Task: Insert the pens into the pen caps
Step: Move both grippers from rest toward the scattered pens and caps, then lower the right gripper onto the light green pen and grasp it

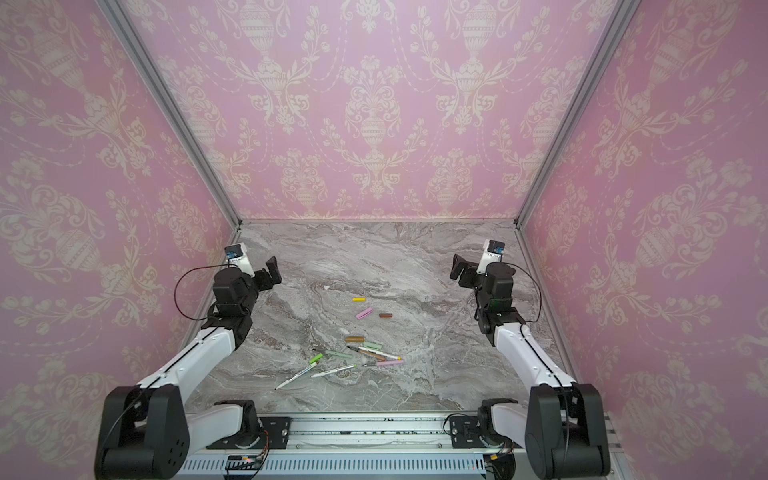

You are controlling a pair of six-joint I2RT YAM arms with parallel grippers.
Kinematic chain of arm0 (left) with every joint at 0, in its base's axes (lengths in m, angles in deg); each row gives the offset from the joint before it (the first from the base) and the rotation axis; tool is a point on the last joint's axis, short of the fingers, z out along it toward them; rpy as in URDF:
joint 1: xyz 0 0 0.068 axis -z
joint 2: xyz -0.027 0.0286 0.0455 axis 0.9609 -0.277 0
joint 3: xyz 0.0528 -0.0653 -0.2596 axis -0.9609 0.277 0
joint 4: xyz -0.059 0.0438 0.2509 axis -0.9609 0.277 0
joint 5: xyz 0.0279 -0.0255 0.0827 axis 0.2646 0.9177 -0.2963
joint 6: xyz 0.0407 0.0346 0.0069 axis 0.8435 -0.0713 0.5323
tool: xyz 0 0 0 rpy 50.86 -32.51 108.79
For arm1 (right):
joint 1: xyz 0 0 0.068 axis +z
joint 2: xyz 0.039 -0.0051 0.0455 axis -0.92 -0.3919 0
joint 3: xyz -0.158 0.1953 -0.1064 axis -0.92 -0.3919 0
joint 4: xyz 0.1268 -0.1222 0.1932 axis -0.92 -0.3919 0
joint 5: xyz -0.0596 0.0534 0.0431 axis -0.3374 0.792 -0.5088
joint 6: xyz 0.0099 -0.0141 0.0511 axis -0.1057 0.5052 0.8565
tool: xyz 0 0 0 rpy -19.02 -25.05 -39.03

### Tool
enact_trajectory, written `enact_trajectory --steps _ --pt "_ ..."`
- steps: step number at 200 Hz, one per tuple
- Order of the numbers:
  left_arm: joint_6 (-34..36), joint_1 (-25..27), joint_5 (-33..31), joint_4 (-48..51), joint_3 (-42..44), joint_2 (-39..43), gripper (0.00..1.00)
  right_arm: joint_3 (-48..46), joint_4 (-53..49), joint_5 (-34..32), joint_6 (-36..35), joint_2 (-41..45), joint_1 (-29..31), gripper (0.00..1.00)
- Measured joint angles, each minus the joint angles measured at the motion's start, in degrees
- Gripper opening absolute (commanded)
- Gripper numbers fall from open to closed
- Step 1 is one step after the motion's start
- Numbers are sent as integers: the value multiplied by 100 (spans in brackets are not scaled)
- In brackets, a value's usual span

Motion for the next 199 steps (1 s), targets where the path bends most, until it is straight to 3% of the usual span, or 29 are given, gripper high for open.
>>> enact_trajectory --steps 27,81,104,149,199 --pt "-579 2 514 791 -197 848 99 442 -697 708 621 118 291 85" --pt "-1786 13 1084 2529 -199 1620 97 2345 -3440 835 280 -879 2953 67" --pt "-2096 24 1073 3333 -223 1934 97 2949 -4350 739 -7 -1401 3926 58" --pt "-2173 24 654 4500 -431 2212 97 3932 -5519 422 -459 -2887 5377 51" --pt "-2227 24 221 4819 -413 2920 99 4725 -5976 212 -782 -4166 6120 46"
